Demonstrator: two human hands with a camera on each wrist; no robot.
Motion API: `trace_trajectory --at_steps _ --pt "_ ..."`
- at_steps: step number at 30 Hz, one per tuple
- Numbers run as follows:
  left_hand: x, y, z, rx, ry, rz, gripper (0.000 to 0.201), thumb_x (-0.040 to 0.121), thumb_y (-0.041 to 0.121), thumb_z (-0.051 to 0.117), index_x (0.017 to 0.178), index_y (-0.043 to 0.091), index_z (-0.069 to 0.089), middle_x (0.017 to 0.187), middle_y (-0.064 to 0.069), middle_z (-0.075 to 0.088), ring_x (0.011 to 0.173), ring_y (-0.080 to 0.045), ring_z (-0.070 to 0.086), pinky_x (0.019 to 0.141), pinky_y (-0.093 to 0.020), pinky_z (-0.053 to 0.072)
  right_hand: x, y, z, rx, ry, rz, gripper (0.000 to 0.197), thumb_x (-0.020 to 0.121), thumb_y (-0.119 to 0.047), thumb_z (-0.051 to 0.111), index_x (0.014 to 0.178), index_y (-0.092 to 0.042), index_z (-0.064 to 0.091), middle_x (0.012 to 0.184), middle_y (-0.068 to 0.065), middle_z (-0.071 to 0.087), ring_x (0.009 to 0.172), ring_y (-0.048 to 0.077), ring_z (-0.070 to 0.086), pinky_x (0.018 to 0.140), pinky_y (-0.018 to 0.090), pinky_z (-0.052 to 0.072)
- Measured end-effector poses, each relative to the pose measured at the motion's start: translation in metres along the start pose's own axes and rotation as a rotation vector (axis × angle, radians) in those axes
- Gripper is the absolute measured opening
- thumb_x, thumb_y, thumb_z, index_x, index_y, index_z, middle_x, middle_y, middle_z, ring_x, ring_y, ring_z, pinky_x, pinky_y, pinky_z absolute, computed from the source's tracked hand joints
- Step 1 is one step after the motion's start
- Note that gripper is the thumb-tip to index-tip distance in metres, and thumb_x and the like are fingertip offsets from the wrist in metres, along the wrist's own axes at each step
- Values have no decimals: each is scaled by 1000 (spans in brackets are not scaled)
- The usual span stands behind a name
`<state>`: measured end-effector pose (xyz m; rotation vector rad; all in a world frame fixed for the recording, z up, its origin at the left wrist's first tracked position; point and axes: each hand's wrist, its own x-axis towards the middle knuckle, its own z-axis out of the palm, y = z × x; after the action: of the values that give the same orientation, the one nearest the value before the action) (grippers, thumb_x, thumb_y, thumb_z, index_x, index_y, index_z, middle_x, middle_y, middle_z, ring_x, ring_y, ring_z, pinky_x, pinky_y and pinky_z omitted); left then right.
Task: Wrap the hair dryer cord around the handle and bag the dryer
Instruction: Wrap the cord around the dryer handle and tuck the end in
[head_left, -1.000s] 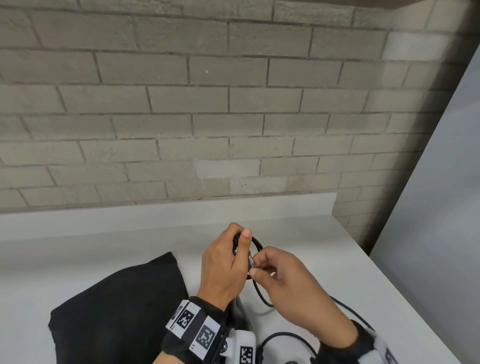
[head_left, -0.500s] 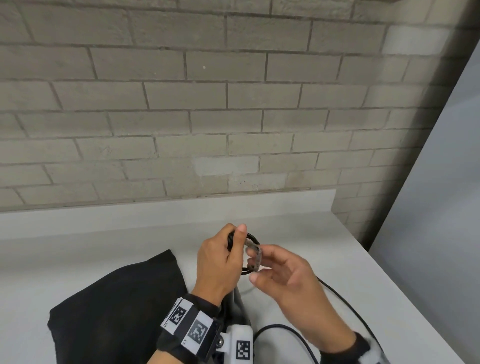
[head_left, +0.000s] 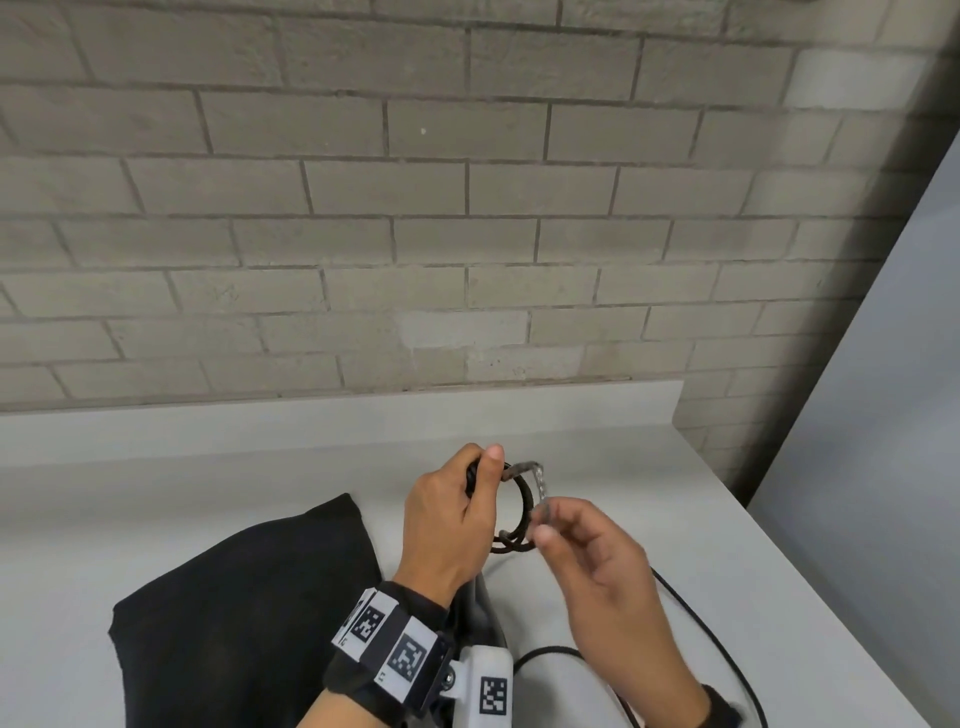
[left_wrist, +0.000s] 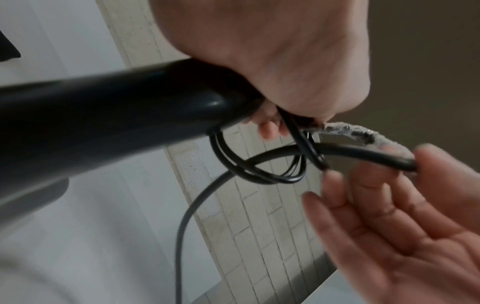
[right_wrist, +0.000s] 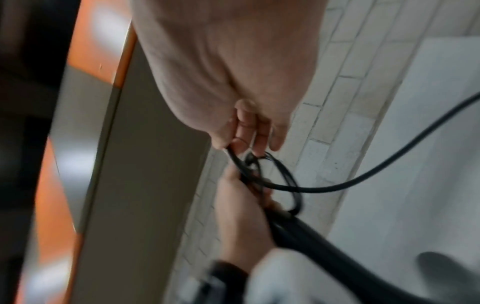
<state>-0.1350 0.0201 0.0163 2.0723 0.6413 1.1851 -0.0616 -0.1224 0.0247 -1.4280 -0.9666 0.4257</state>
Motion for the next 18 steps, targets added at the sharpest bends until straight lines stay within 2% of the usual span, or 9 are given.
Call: trace_trajectory --at_steps 2,3,5,7,8,10,12,15,18 --pt "1 -2 -2 12 14 -3 42 97 62 31 71 35 51 52 -7 53 48 -20 51 54 -46 46 0 -21 -9 222 -44 89 15 93 -17 56 96 -18 71 79 3 67 80 19 68 84 29 53" --pt "1 -3 -3 20 16 -5 43 97 62 31 73 34 53 53 -7 53 49 -20 52 54 -45 46 1 -32 -15 366 -74 161 19 92 -17 54 97 -10 71 74 6 62 68 21 65 75 30 55" --pt "1 -5 -4 29 13 -5 44 97 63 31 76 32 55 53 -6 54 49 -19 53 54 -45 47 2 -49 -29 576 -121 299 31 92 -21 53 100 4 70 66 5 50 46 15 47 50 26 50" --pt "1 -6 -3 18 19 -17 43 96 63 31 74 34 55 53 -6 56 50 -19 53 55 -45 47 1 -53 -38 686 -159 304 40 87 -30 62 105 4 70 62 2 47 44 11 41 41 23 43" --pt "2 -6 -3 13 29 -28 43 96 63 32 72 35 54 53 -6 56 50 -19 54 55 -45 47 2 -48 -39 703 -181 249 48 81 -37 71 108 3 70 64 4 51 50 14 50 47 24 49" --pt "2 -7 -3 7 45 -45 43 95 64 32 71 35 53 53 -6 56 50 -20 54 56 -45 48 0 -31 -36 647 -205 76 65 66 -43 85 114 -3 68 80 11 65 82 24 66 76 32 57" --pt "2 -8 -4 -3 54 -56 43 96 63 34 70 34 53 53 -6 55 50 -20 54 57 -46 48 -4 -7 -28 473 -204 -35 68 64 -42 88 121 -13 66 108 13 71 111 28 63 97 39 50" --pt "2 -7 -7 -23 53 -67 44 96 60 37 70 28 53 53 -8 54 50 -21 54 57 -48 48 -12 20 -16 219 -183 -84 68 64 -31 89 126 -23 62 135 4 60 129 23 53 105 35 43" --pt "1 -8 -8 -32 60 -74 45 96 60 38 71 26 55 52 -8 54 50 -22 54 57 -48 48 -20 37 -7 95 -120 -8 65 67 -11 88 126 -19 60 130 -7 63 124 14 57 100 31 48"
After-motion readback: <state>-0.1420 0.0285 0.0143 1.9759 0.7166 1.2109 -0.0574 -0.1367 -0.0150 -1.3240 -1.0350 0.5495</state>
